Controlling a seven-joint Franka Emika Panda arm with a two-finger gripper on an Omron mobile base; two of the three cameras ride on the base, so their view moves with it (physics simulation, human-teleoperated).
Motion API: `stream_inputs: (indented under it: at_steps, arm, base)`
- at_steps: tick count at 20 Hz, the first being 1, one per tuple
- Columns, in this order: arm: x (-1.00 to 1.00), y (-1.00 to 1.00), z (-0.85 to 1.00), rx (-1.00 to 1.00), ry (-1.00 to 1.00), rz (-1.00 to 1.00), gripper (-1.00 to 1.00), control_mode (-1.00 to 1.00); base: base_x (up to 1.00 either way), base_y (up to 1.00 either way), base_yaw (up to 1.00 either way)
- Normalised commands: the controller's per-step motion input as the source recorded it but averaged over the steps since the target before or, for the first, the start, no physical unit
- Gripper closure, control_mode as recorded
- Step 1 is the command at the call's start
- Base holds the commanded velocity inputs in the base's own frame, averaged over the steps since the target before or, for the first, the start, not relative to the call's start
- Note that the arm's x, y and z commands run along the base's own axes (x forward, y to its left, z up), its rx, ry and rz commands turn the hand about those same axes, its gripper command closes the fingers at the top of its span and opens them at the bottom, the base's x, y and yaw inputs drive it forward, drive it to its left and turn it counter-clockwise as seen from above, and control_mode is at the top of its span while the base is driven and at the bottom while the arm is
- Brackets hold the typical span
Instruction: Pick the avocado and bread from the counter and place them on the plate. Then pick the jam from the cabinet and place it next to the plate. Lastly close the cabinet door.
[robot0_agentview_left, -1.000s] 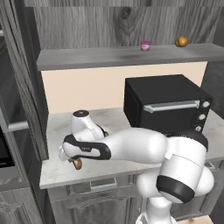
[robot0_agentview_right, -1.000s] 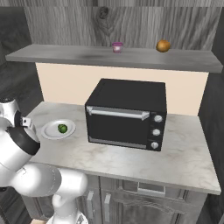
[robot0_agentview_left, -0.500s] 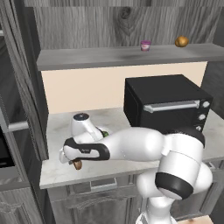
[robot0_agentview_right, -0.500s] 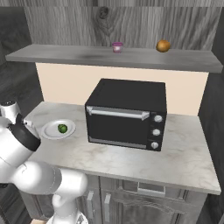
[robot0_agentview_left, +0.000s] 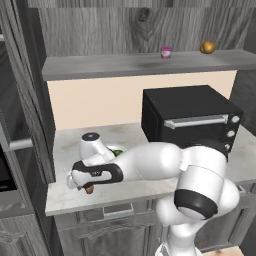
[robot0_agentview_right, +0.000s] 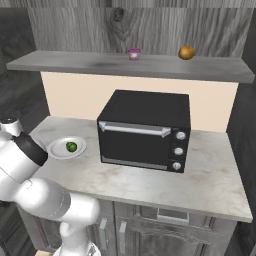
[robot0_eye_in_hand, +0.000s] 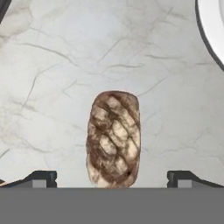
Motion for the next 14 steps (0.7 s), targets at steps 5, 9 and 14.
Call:
stream_inputs:
  at_steps: [5,9,14]
  arm:
    - [0.01,0.13,-0.11,0.00,0.00,0.00,-1.00,-1.00]
    - [0.11,0.12,-0.10,0.00,0.00,0.00,-1.00,-1.00]
    - [0.23,0.01,-0.02,0.00,0.00,0.00,-1.00,-1.00]
  base:
    - [0.00,0.00,0.00]
    - [0.00,0.00,0.00]
    - [0.00,0.00,0.00]
